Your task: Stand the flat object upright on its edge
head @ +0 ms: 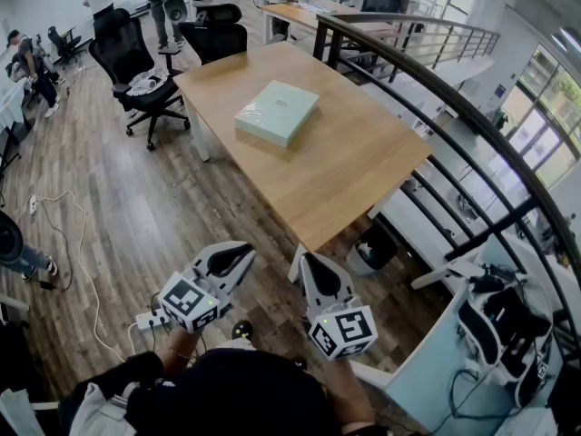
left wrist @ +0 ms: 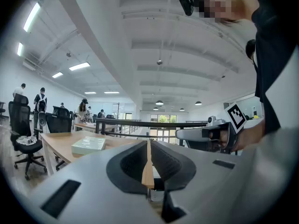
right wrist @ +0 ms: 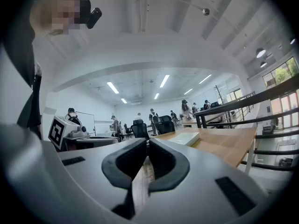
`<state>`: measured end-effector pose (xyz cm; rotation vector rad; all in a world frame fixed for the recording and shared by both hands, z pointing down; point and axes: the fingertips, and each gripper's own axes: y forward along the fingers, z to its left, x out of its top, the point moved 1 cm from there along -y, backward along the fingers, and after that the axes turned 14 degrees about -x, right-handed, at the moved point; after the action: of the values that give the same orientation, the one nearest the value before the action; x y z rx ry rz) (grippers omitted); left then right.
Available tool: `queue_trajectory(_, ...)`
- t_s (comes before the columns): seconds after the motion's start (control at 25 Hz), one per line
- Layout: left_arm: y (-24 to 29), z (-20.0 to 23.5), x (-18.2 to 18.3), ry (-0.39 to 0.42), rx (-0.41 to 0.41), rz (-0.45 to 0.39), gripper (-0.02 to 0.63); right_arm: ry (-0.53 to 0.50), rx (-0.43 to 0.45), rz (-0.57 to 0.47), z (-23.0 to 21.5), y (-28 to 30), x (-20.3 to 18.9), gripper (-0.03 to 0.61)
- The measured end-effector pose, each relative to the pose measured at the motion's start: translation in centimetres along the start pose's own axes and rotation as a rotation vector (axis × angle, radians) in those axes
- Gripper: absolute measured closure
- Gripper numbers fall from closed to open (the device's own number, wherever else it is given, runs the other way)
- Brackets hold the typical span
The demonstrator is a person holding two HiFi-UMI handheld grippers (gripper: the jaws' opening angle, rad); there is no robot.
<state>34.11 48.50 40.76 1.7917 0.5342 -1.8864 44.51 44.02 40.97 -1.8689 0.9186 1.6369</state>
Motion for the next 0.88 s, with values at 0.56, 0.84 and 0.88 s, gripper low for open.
queue_trajectory(0.56, -1.5, 1.2, 0.1, -0.014, 0.002, -0.026, 0.578, -0.017, -0.027, -0.007, 1.2, 0.8, 0.5, 0.546)
queue_trajectory(0.84, -2.5, 3.0, 0.3, -0.016, 0.001, -0.035, 0.578, -0.019, -0.041, -0.008, 2.0, 2.4, 0.8, 0.546)
queue_trajectory(0.88, -2.7, 3.4, 0.4, -0.017, 0.001, -0.037, 0.578, -0.021, -0.044, -0.009, 2.2, 2.7, 0.9, 0.546)
